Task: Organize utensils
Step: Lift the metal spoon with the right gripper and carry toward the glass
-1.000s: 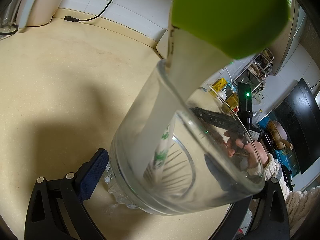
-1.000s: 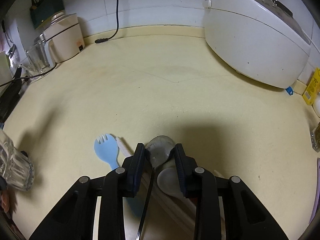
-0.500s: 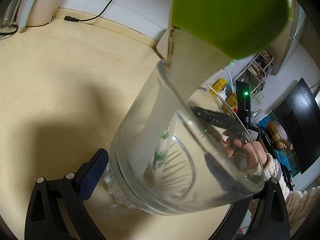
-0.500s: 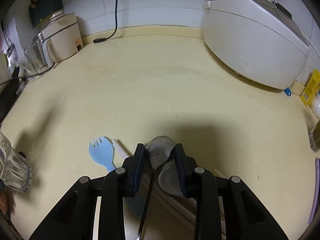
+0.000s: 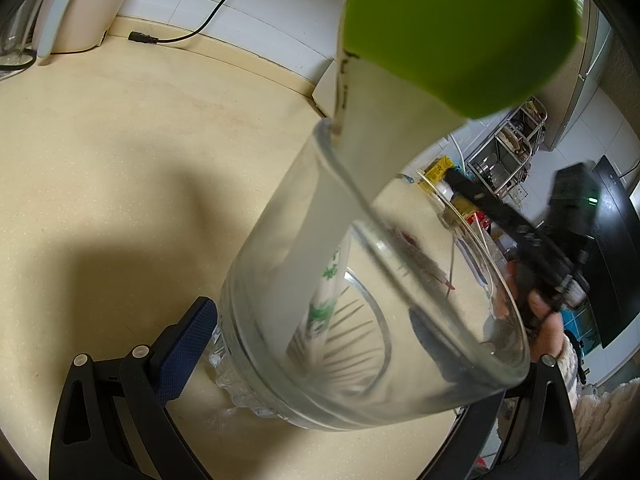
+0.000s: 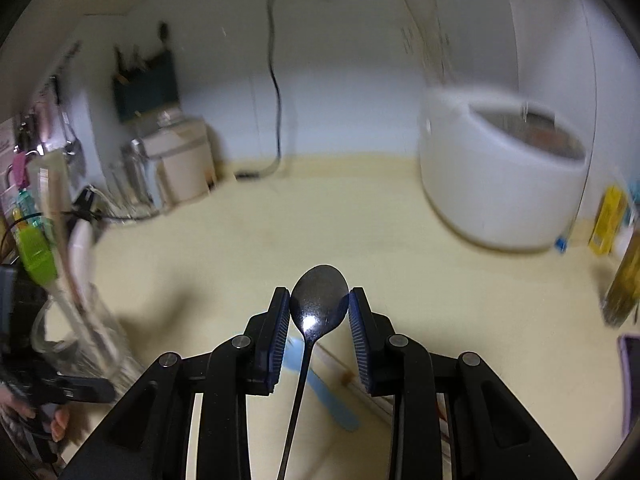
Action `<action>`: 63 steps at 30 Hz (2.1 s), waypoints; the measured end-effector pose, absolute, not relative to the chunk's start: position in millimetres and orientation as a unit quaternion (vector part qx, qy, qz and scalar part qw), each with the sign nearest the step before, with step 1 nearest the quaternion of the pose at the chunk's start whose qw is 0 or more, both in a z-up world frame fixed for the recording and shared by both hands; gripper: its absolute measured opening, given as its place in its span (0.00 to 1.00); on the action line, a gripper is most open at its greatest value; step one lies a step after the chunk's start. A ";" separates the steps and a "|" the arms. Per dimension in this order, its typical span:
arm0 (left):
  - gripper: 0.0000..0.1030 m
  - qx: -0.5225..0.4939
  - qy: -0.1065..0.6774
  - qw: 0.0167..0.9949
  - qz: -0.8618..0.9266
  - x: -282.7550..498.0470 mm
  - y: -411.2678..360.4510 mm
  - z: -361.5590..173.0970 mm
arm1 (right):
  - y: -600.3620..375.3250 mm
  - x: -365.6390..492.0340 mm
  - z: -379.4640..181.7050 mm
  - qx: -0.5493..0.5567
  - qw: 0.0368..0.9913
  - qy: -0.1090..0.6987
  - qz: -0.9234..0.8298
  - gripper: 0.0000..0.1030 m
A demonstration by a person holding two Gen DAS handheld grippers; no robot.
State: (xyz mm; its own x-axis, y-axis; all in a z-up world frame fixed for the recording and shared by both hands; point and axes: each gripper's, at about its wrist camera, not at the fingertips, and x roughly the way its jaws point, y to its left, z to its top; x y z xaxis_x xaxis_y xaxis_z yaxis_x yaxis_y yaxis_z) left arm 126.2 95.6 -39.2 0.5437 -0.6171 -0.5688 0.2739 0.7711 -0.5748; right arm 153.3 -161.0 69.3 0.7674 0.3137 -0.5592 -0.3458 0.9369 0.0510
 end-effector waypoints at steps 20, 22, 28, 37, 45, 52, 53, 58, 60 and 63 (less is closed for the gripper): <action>0.97 -0.215 0.400 0.852 -0.262 126.1 95.6 -39.2 | -152.9 117.3 111.5 -0.028 0.966 0.204 0.159 0.30; 0.97 -0.215 0.400 0.852 -0.262 126.3 95.8 -39.1 | -153.6 115.4 114.2 -0.026 0.966 0.201 0.160 0.29; 0.97 -0.215 0.400 0.852 -0.262 126.3 95.8 -39.1 | -155.1 107.5 127.9 -0.022 0.968 0.187 0.168 0.29; 0.97 -0.215 0.400 0.852 -0.262 126.3 95.9 -39.0 | -152.7 91.8 160.0 -0.014 0.969 0.150 0.197 0.29; 0.97 -0.215 0.400 0.852 -0.262 126.3 95.9 -39.0 | -140.9 80.4 197.2 0.000 0.965 0.111 0.238 0.29; 0.97 -0.215 0.400 0.852 -0.262 126.4 96.0 -38.9 | -124.4 78.0 224.0 0.033 0.950 0.090 0.296 0.29; 0.97 -0.215 0.400 0.852 -0.262 126.4 96.0 -38.9 | -120.2 77.6 225.1 0.033 0.948 0.089 0.303 0.29; 0.97 -0.215 0.400 0.852 -0.262 126.4 96.0 -38.9 | -96.3 80.3 211.7 0.012 0.940 0.109 0.323 0.29; 0.97 -0.215 0.400 0.852 -0.262 126.4 96.0 -38.9 | -86.5 82.0 198.7 0.003 0.934 0.129 0.332 0.30; 0.97 -0.215 0.400 0.852 -0.262 126.4 96.0 -38.9 | -77.2 83.4 180.3 -0.008 0.928 0.153 0.340 0.29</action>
